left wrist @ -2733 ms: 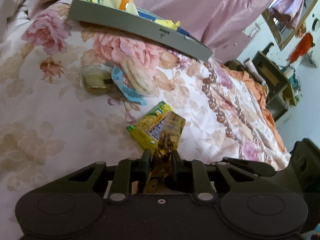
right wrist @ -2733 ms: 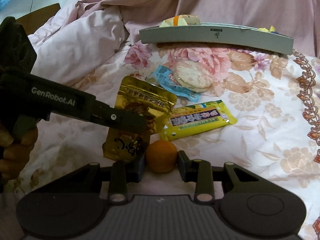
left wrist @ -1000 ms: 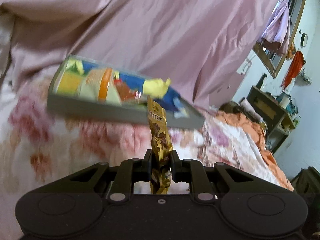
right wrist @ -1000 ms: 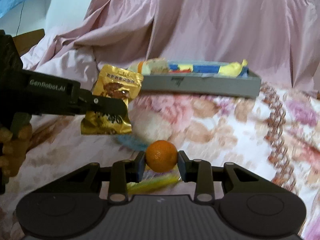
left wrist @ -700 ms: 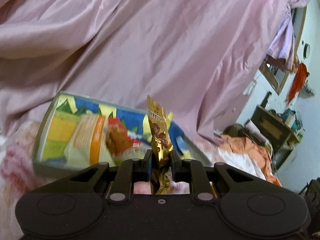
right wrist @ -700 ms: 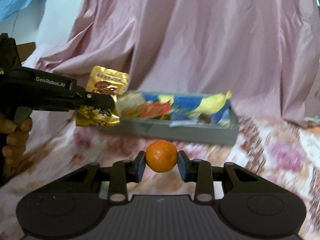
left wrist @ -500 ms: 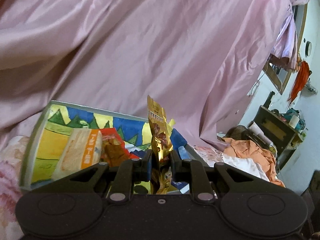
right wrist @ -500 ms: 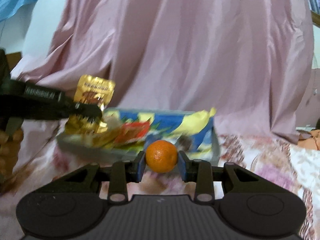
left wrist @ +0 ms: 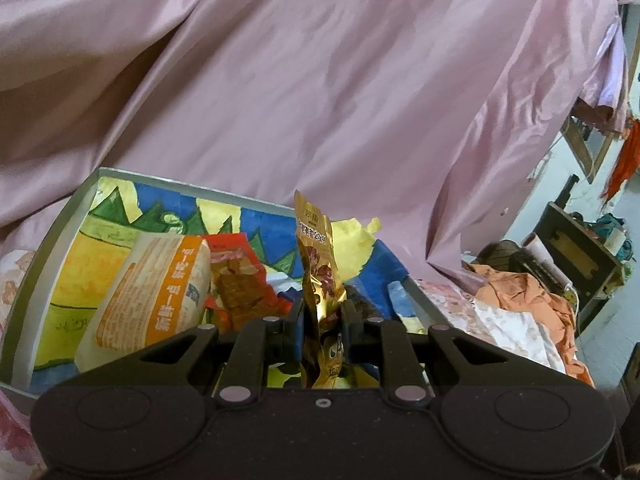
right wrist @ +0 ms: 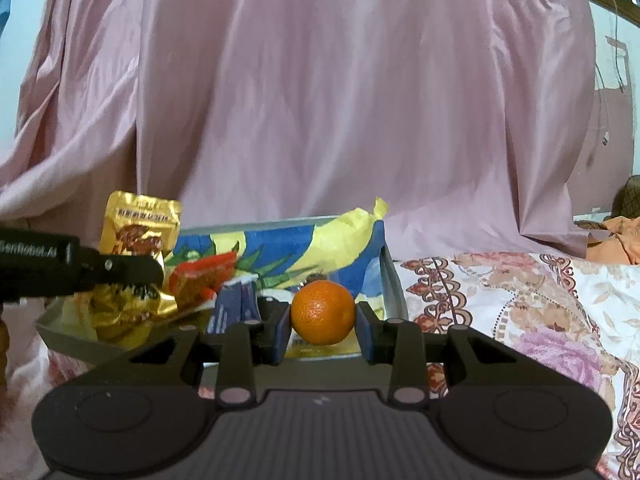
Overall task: Organize snacks
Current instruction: 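Open both tools to drop chip bag and tangerine into the tray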
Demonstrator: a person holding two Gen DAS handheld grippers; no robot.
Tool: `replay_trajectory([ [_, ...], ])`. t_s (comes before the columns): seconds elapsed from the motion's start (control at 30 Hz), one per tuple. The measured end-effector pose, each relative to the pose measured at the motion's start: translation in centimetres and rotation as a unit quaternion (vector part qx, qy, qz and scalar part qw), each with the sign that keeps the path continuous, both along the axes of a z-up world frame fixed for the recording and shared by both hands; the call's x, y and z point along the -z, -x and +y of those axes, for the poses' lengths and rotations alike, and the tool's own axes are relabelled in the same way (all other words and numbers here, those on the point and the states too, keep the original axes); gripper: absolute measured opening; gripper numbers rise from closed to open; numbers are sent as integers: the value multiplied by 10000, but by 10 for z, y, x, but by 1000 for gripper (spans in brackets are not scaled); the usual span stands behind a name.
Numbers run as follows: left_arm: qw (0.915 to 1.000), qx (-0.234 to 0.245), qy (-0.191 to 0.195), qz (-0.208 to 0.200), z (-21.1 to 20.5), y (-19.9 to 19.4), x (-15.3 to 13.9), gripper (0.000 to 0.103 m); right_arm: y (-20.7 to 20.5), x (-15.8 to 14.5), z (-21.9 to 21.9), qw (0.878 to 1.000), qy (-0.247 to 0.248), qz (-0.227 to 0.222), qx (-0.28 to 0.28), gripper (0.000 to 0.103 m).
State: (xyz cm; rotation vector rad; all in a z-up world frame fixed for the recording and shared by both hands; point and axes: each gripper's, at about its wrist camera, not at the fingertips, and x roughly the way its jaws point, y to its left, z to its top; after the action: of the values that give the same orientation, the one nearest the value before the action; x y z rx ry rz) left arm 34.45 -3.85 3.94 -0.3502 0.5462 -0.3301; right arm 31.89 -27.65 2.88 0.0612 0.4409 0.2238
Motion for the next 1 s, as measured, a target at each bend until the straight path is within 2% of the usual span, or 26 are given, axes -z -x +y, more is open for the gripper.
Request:
replay_trajectory([
  [0.2,9999,-86,-79,106,0,-3,6,22,3,-1,5,9999,109,-7,8,39],
  [0.27,9996,-157,-148,168,-1,-3,6,36,3,-2,6,9999,132,-43,31,42],
  [0.37,9995,-214,-134,212,0,0,6,46,5,-2,8,9998,148,-113,55,51],
  [0.47,9996,-230,-107,160,-1,7,4,64,10,-4,8,9995,176,-231,79,58],
  [0.5,9996,-235,-101,118,-2,11,2,67,12,-4,8,9994,188,-275,81,59],
  [0.57,9997,-239,-80,3,-3,19,-4,78,20,-7,6,9989,225,-411,101,68],
  [0.77,9983,-321,7,-482,-3,55,-21,102,53,-17,-2,9953,346,-875,216,87],
  [0.87,9962,-438,-62,-748,0,80,-28,102,77,-26,-2,9925,416,-1114,274,96],
  [1.0,9933,-629,-150,-963,9,112,-35,102,111,-38,0,9894,469,-1339,301,103],
])
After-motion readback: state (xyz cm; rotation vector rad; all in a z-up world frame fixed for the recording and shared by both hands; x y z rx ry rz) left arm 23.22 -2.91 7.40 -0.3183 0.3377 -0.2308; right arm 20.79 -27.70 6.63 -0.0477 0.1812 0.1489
